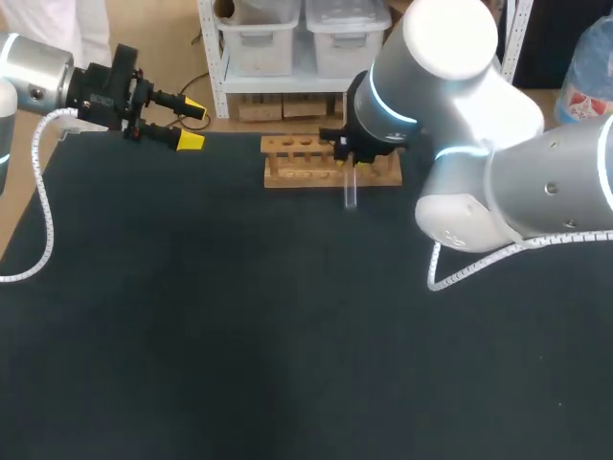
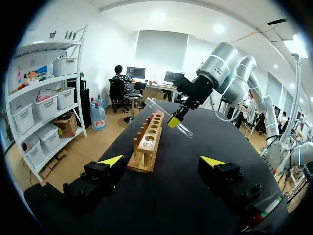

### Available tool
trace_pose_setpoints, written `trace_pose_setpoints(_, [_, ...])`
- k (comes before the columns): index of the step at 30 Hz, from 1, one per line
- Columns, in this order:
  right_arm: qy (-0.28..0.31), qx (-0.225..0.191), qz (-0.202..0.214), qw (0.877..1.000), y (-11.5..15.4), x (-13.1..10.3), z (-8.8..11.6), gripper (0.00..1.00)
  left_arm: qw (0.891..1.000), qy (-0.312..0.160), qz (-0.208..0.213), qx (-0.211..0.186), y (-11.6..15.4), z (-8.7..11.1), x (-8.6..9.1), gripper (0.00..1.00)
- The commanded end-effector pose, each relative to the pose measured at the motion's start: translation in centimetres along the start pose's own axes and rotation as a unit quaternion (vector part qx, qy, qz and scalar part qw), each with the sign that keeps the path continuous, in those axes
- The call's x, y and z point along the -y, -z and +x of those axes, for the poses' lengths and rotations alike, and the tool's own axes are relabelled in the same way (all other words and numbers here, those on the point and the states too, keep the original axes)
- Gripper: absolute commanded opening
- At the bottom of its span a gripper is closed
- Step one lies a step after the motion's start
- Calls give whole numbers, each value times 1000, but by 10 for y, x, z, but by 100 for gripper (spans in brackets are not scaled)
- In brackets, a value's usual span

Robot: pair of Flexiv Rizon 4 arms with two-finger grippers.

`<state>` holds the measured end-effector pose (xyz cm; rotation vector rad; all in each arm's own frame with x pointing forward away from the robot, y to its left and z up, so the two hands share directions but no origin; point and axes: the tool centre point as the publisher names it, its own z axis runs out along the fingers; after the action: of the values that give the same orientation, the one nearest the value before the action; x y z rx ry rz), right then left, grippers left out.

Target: Grasp the test tube, adjust it, and insert it.

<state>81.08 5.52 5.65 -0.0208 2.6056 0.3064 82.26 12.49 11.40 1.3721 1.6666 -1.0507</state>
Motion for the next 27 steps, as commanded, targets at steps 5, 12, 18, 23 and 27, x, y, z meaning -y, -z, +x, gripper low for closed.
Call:
trace_pose_setpoints(5, [4, 107, 13, 994, 44, 5, 1, 0, 1000, -1, -1, 1, 0, 1, 1, 100])
trace_pose_setpoints(12, [23, 163, 37, 986, 61, 10, -14, 0, 1000, -1, -1, 1, 0, 1, 1, 100])
trace_pose_setpoints(18, [34, 211, 51, 976, 75, 11, -27, 0, 1000, -1, -1, 1, 0, 1, 1, 100])
trace_pose_setpoints(23, [48, 254, 58, 964, 84, 14, -39, 0, 1000, -1, -1, 1, 0, 1, 1, 100])
trace_pose_setpoints(27, [66, 282, 57, 956, 88, 17, -51, 0, 1000, -1, -1, 1, 0, 1, 1, 100])
